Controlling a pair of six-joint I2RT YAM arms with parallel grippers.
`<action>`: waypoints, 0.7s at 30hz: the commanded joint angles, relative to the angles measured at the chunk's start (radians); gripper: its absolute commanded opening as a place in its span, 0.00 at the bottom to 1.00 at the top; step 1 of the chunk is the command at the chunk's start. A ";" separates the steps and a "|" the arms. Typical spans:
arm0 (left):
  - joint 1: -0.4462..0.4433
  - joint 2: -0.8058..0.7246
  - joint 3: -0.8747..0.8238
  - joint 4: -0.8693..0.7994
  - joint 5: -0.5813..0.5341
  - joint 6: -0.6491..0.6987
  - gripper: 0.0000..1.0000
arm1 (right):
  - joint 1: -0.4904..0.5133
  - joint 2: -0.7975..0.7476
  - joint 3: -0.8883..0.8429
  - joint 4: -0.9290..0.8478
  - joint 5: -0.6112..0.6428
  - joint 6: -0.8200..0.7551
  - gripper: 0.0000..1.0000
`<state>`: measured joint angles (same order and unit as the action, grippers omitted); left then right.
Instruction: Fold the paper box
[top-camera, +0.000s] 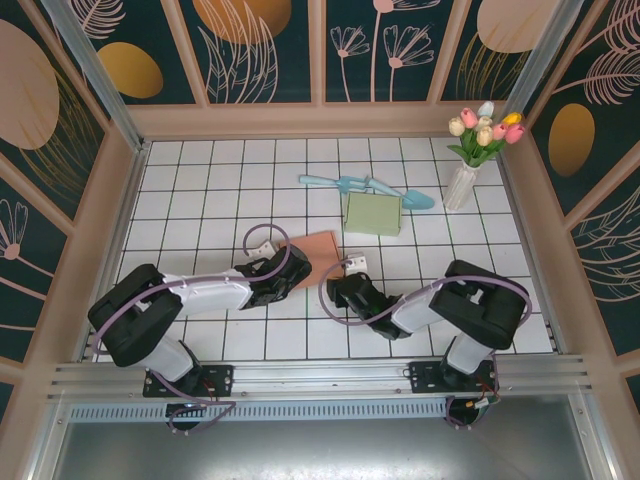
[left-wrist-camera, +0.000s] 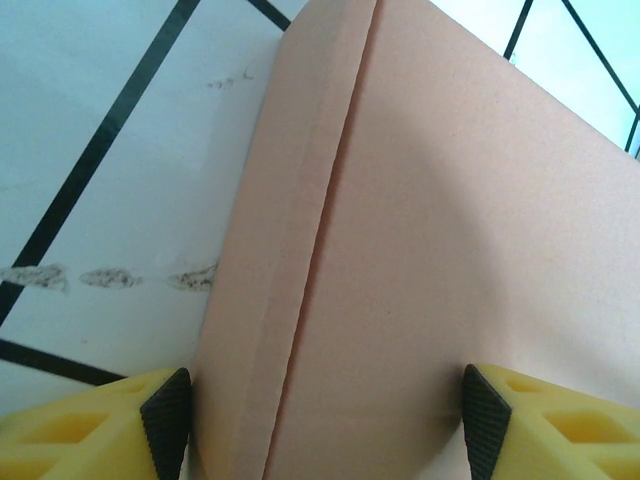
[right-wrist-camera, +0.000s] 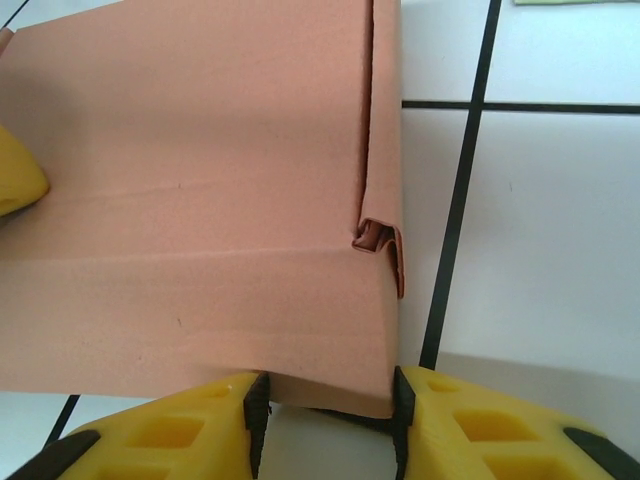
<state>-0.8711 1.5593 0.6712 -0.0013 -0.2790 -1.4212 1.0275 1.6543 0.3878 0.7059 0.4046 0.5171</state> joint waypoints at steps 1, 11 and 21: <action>-0.008 0.087 -0.044 -0.128 0.106 0.069 0.70 | -0.039 0.064 0.035 0.021 -0.004 -0.015 0.41; -0.009 0.081 -0.021 -0.109 0.164 0.116 0.71 | -0.154 0.087 0.077 0.006 -0.196 -0.007 0.43; -0.009 -0.083 0.057 -0.189 0.089 0.162 0.79 | -0.280 -0.008 0.077 -0.115 -0.385 -0.002 0.43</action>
<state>-0.8768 1.5166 0.6952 -0.0841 -0.1982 -1.3010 0.7727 1.6779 0.4667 0.6903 0.0963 0.4992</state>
